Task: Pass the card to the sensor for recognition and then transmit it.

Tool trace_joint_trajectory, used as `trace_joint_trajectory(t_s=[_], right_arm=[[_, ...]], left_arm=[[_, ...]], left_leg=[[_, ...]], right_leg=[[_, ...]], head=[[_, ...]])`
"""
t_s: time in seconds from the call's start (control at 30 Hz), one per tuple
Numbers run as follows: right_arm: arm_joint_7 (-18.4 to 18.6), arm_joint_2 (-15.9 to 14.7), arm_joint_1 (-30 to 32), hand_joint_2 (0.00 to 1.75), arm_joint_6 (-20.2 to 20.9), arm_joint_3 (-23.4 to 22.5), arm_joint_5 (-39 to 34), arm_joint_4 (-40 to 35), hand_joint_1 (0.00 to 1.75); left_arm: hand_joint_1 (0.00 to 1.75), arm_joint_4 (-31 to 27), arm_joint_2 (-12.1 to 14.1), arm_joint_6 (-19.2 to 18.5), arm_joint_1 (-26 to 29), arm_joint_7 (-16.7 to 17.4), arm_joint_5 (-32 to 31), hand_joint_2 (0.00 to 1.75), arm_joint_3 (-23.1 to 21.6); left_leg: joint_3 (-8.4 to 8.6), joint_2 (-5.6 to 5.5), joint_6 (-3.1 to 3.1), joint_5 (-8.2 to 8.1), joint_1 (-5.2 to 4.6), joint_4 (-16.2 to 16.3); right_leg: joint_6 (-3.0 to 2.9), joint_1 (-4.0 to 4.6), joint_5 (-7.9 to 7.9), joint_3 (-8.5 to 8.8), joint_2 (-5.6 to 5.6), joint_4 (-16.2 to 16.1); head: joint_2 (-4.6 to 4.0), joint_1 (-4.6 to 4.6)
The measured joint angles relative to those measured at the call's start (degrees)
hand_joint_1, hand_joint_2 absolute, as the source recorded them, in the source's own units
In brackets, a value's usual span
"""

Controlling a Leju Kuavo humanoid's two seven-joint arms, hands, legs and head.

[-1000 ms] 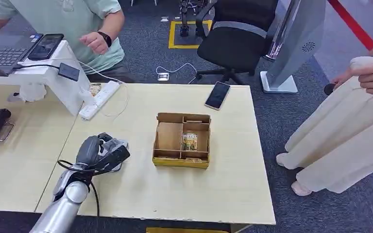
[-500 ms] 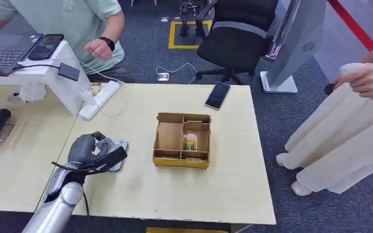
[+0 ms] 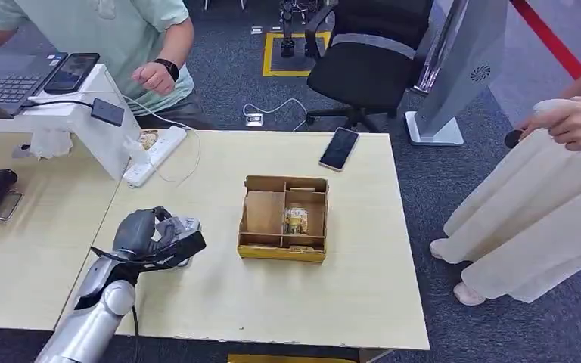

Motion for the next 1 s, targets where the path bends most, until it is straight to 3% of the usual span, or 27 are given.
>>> trace_joint_trajectory(t_s=[0.4,1.0], right_arm=[[0.0,0.0,-0.1,1.75,-0.1,0.0,0.1,-0.1,0.00],[-0.1,0.0,-0.1,1.75,-0.2,0.0,0.1,-0.1,0.00]], left_arm=[[1.75,2.5,1.8,-6.3,-2.5,-1.1,5.8,1.75,-1.1],[1.75,2.7,3.8,-5.9,-3.3,0.5,4.5,1.75,-2.7]], left_leg=[[0.09,-0.01,0.00,0.00,0.00,0.0],[0.10,0.00,-0.01,0.00,0.00,0.0]], right_leg=[[-0.01,0.00,0.01,0.09,0.00,0.0],[-0.01,0.00,0.01,0.08,0.01,0.0]], head=[[0.00,0.00],[0.00,0.00]])
